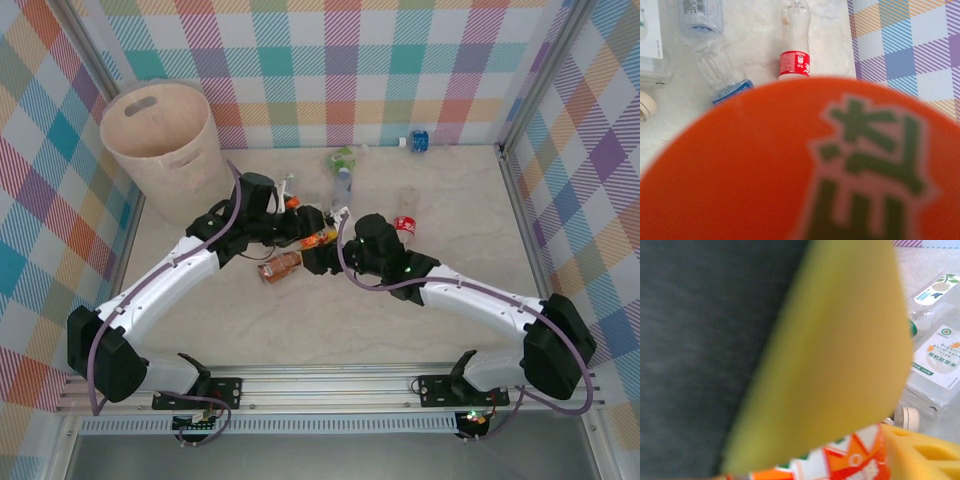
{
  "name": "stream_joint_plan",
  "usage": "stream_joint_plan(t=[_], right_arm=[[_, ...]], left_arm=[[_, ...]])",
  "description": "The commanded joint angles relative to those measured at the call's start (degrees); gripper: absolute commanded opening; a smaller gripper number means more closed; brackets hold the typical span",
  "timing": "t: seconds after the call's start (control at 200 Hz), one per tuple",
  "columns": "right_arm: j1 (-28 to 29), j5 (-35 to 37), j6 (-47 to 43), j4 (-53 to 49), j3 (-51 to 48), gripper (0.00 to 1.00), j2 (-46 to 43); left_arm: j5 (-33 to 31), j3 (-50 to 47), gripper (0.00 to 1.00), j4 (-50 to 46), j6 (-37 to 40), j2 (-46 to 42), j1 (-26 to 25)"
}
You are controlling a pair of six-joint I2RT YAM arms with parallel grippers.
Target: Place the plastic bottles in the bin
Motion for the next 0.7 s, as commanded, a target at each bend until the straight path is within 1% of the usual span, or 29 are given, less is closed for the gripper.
stream_joint_plan(t=[0.0, 0.08, 0.165, 0.325, 0.41, 0.575, 0.7], right_arm=[[0.3, -4.3, -4.0, -0.9, 2.7, 0.90, -0.9], [0.2, -4.2, -6.1, -2.3, 2.4, 0.94, -1.8], [0.3, -2.6, -7.6, -3.4, 2.1, 1.00, -3.1], [0.3, 0.3, -9.1, -2.4, 0.4, 1.00, -6.0], [0.3, 2.1, -9.0, -0.1, -1.3, 1.00, -7.7], [0.3, 11.7, -7.7, 0.0, -2.9, 1.00, -10.1], [0.2, 19.4, -5.9, -1.2, -3.9, 1.00, -11.8]], left_arm=[[-2.4, 1.1, 0.51, -0.6, -0.8, -1.1, 1.7], [-2.6, 0.8, 0.49, 0.3, -1.5, -1.6, 3.1], [-2.8, 1.0, 0.48, 0.8, -1.6, -1.6, 4.0], [-4.2, 2.2, 0.45, 0.5, -1.5, -1.2, 5.9], [-7.4, 3.8, 0.44, -1.6, -1.6, -1.1, 7.1], [-11.2, 6.9, 0.45, -3.6, -1.7, -0.4, 9.7], [-14.5, 10.8, 0.43, -4.9, -0.4, 0.3, 12.4]])
